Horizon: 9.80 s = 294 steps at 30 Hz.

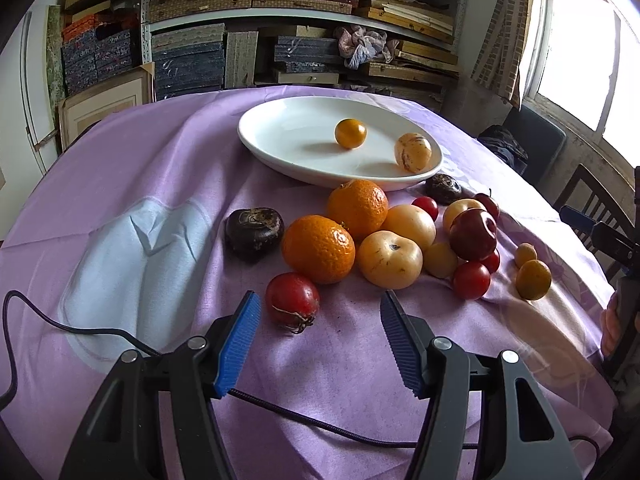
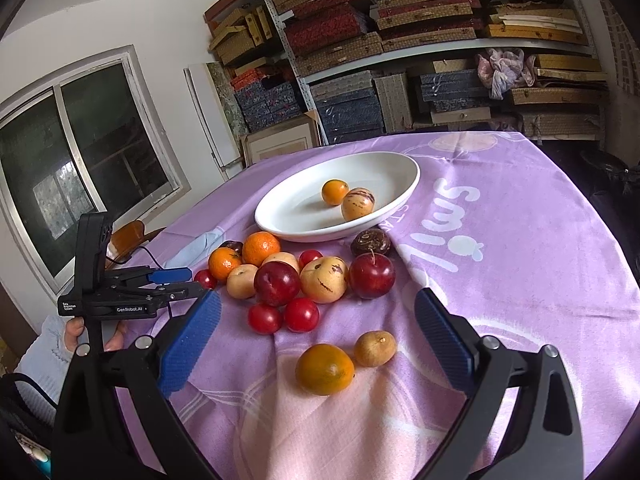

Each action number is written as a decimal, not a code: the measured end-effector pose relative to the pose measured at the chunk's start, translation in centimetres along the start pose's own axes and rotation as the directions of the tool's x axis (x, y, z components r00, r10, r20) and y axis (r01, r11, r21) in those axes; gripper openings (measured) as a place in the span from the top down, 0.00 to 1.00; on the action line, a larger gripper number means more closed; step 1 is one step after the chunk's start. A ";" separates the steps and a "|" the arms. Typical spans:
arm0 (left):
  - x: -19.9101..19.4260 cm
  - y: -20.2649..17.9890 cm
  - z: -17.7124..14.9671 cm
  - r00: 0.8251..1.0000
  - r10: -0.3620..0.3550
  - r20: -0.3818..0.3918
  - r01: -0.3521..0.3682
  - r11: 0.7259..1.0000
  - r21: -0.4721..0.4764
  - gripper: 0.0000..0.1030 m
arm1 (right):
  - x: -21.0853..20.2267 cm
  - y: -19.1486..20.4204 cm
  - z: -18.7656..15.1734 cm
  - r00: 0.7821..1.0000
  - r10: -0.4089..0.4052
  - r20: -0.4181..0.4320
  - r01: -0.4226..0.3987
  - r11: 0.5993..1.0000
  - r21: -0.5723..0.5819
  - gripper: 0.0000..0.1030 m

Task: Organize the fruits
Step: 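Move the left gripper to the red tomato while the right approaches an orange, then close the left gripper on the red tomato while the right grasps the orange, then lower both held fruits onto the white plate and open both grippers, then grasp the mandarin with the left gripper while the right grasps the brown round fruit, then carry both fruits onto the white plate and open both grippers, then move the left gripper to the dark purple round fruit and close on it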

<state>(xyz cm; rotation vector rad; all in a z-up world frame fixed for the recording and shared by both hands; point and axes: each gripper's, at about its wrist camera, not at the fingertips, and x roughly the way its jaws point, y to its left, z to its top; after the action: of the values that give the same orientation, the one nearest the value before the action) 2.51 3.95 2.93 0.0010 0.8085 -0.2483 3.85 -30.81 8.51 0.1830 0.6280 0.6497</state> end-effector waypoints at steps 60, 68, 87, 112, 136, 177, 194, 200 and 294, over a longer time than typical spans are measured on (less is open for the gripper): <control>-0.7 0.8 0.3 0.999 -0.023 0.033 0.024 0.999 -0.023 0.71 | 4.9 2.1 -2.0 0.953 -0.021 -0.303 -0.001 0.997 -0.072 0.63; -1.9 1.1 7.6 0.997 -0.006 0.083 0.009 0.999 -0.035 0.71 | 3.7 0.9 6.9 0.985 -0.052 -0.164 0.038 0.996 -0.084 0.63; 8.9 2.7 13.2 0.997 0.009 -0.073 -0.014 0.998 -0.066 0.70 | 17.5 -3.0 11.8 0.961 -0.100 -0.258 0.086 0.994 -0.067 0.55; 0.3 0.6 1.9 0.998 0.053 0.031 -0.051 0.998 -0.046 0.47 | 2.7 -0.8 0.3 0.992 -0.077 -0.096 0.074 0.996 -0.041 0.18; 2.0 -0.4 0.8 0.998 0.062 -0.006 -0.062 0.998 -0.004 0.47 | 3.3 0.2 0.0 0.984 -0.093 -0.150 0.081 0.993 -0.086 0.18; 2.4 -0.1 0.7 0.999 0.046 -0.019 -0.046 0.999 -0.015 0.47 | 4.8 -1.1 -1.8 0.939 -0.140 -0.313 0.120 0.989 -0.082 0.55; 2.5 0.0 0.6 0.999 0.045 -0.020 -0.045 0.999 -0.020 0.54 | 4.4 -2.4 -1.7 0.944 -0.094 -0.315 0.090 0.996 -0.029 0.75; 2.2 -0.3 0.4 0.997 0.077 -0.011 -0.077 0.997 -0.003 0.54 | 4.4 -2.4 -1.7 0.943 -0.106 -0.315 0.098 0.994 -0.043 0.75; 5.0 2.3 4.0 0.998 0.057 -0.034 -0.060 0.995 -0.075 0.04 | 5.3 -2.7 1.8 0.986 -0.138 -0.093 0.139 0.990 0.003 0.04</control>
<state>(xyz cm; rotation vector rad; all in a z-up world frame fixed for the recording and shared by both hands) 9.21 4.67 1.88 -0.0427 0.8479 -0.1625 9.57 -29.65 6.44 0.1172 0.7265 0.5236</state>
